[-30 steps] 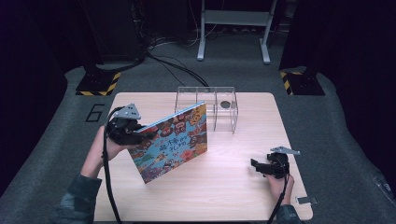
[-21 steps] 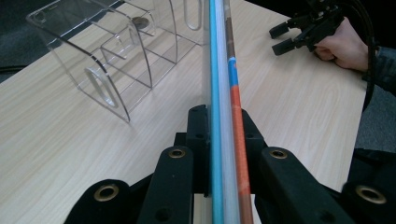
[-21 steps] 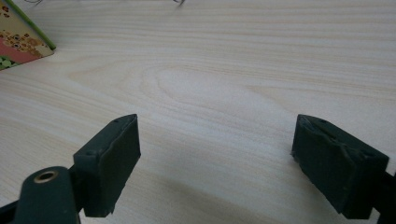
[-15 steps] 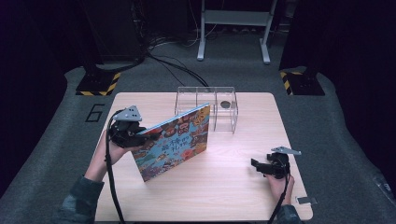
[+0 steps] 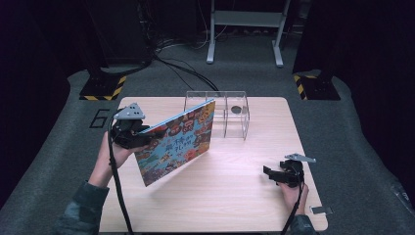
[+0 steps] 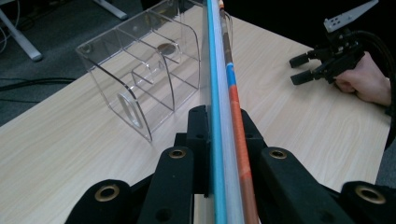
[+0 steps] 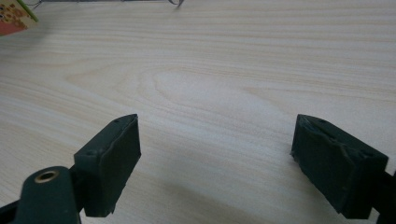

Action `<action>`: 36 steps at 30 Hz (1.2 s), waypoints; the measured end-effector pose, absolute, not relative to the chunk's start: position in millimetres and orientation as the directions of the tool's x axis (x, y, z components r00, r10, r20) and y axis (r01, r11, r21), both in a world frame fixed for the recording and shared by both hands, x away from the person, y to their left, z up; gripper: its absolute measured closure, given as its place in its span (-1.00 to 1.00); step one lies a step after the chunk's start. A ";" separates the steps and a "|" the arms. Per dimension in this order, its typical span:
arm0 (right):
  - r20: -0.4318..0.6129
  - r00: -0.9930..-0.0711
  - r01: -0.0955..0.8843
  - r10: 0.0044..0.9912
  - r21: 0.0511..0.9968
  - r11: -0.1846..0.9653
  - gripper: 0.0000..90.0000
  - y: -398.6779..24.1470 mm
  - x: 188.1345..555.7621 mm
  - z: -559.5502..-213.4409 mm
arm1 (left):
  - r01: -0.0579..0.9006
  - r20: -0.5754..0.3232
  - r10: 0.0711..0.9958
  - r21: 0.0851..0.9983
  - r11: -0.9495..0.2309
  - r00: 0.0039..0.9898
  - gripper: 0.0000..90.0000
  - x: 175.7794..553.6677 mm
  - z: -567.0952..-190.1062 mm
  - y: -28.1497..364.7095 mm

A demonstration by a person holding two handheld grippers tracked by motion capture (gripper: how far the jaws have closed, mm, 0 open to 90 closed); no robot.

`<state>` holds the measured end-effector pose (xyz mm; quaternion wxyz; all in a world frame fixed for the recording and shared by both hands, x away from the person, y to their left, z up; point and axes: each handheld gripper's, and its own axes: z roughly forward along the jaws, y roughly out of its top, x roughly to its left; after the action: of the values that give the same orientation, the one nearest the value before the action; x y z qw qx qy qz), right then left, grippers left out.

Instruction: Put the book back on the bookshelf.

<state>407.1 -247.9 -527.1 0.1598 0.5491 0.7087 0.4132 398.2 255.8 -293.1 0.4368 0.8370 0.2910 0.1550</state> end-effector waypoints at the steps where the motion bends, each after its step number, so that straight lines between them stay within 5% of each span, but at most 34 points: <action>1: 0.227 -0.346 0.647 0.910 0.761 0.056 -0.67 -247.9 407.1 -527.1 | 0.354 0.004 0.627 0.822 -0.445 0.779 0.79 398.0 -291.5 256.1; 36: 0.198 -0.327 0.646 0.924 0.761 0.065 -0.67 -245.1 407.0 -527.1 | 0.436 -0.040 0.786 0.848 -0.300 0.618 0.79 427.3 -284.5 251.6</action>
<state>407.0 -245.1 -527.1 0.1734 0.5536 0.7089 0.4012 427.3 251.6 -284.5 0.4444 0.7819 0.3907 0.1965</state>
